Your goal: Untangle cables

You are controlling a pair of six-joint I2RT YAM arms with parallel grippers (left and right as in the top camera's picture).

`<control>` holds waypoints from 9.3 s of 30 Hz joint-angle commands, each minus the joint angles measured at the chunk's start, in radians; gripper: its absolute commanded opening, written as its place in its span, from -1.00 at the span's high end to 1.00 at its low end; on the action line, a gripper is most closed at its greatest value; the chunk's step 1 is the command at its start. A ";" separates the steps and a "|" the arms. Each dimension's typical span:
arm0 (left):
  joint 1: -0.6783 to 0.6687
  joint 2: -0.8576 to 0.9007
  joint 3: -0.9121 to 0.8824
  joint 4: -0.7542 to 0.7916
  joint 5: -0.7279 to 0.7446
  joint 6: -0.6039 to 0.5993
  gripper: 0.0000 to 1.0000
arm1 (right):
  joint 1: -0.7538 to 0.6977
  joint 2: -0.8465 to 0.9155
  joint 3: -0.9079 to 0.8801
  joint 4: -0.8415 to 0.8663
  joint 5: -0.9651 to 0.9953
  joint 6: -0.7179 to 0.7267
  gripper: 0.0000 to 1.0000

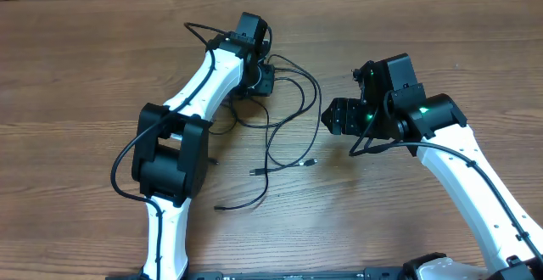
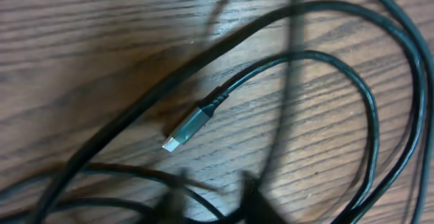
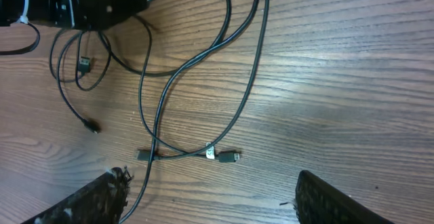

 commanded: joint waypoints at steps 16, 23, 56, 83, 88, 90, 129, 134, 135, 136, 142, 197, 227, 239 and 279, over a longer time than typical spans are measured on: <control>-0.011 -0.180 0.399 -0.050 0.474 -0.002 0.92 | -0.001 -0.003 0.022 -0.006 0.014 -0.005 -0.54; -0.011 -0.319 0.572 -0.051 0.413 0.024 0.92 | -0.001 -0.003 0.022 -0.006 0.014 -0.005 -0.54; 0.170 -0.556 0.629 -0.309 -0.231 -0.053 0.92 | -0.001 -0.003 0.022 -0.002 0.026 -0.005 -0.55; 0.766 -0.491 0.629 -0.491 -0.301 -0.171 -0.72 | -0.001 -0.003 0.022 -0.003 0.026 -0.005 -0.55; 0.731 -0.491 0.629 -0.495 -0.191 -0.170 -0.80 | -0.001 -0.003 0.022 -0.003 0.026 -0.005 -0.55; 0.699 -0.491 0.629 -0.498 -0.176 -0.158 -0.80 | -0.001 -0.003 0.022 -0.003 0.026 -0.005 -0.55; -0.154 0.163 0.627 -0.275 0.056 0.289 -0.99 | -0.396 -0.042 0.022 -0.282 0.232 0.263 -1.00; -0.214 0.256 0.627 -0.215 0.056 0.309 -0.94 | -0.409 -0.042 0.022 -0.294 0.233 0.253 -1.00; -0.225 0.272 0.627 -0.207 0.056 0.310 -0.93 | -0.409 -0.042 0.022 -0.295 0.233 0.253 -1.00; -0.233 0.285 0.627 -0.202 0.056 0.309 -0.92 | -0.409 -0.042 0.022 -0.296 0.233 0.253 -1.00; -0.271 0.333 0.627 -0.213 0.056 0.309 -0.79 | -0.409 -0.042 0.022 -0.299 0.233 0.253 -1.00; -0.221 -0.512 0.854 -0.692 -0.499 0.119 0.90 | -0.409 -0.042 0.022 -0.302 0.233 0.182 -1.00; 0.644 -0.472 0.853 -0.485 -0.663 -0.093 0.91 | -0.409 -0.042 0.022 -0.290 0.230 0.182 -1.00; 0.616 -0.265 0.853 -0.645 -0.055 -0.043 0.91 | -0.409 -0.042 0.022 -0.287 0.229 0.182 -1.00; 0.130 -0.632 -0.097 -0.585 -0.284 -0.044 0.92 | -0.409 -0.042 0.022 -0.285 0.230 0.174 -1.00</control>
